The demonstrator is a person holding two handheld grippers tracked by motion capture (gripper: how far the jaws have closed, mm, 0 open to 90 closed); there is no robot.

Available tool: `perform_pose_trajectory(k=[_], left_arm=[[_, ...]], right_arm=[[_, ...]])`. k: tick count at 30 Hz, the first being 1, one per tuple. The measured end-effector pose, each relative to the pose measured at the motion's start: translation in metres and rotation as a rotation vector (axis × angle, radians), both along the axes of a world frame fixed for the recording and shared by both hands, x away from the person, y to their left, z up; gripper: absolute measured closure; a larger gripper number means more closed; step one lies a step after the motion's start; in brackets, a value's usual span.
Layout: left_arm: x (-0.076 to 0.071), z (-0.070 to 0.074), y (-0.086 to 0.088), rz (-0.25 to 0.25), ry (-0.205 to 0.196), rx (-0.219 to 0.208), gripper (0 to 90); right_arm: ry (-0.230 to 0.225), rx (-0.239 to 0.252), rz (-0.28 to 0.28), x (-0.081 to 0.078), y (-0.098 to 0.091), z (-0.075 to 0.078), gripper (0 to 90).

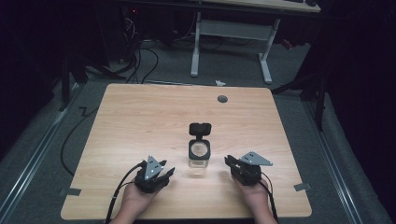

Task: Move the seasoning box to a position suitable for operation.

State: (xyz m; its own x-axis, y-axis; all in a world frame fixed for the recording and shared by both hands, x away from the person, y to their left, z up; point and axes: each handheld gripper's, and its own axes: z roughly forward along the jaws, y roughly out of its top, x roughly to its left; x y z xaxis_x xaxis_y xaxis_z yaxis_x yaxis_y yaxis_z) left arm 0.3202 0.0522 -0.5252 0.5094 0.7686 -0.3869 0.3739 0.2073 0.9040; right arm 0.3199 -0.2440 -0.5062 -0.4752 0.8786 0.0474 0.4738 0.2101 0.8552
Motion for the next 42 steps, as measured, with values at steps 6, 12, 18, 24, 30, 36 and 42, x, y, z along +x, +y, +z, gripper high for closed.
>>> perform_pose_trajectory(k=[6,12,18,24,30,36,42], left_arm=[[0.003,0.002,-0.010,-0.024,0.038,-0.050,58.8],[0.004,0.001,-0.018,-0.059,0.049,-0.068,57.1],[0.003,0.003,-0.023,-0.092,0.040,-0.098,54.9],[0.001,0.003,-0.025,-0.100,0.050,-0.093,55.0],[-0.001,0.001,-0.028,-0.099,0.047,-0.096,57.8],[-0.002,0.001,-0.034,-0.120,0.056,-0.101,62.2],[-0.002,-0.001,-0.041,-0.155,0.072,-0.112,71.3]], right_arm=[[0.007,0.004,-0.048,0.000,-0.009,-0.004,79.7],[0.009,-0.003,-0.083,0.007,-0.008,-0.002,83.6],[0.019,-0.027,-0.074,0.015,-0.004,0.000,80.5],[0.016,-0.026,-0.070,0.014,-0.001,0.002,77.3],[0.002,-0.010,-0.054,0.014,0.002,0.009,80.4],[-0.013,-0.021,-0.051,0.020,0.003,0.017,81.1],[-0.023,-0.015,-0.054,0.026,0.005,0.024,81.2]])
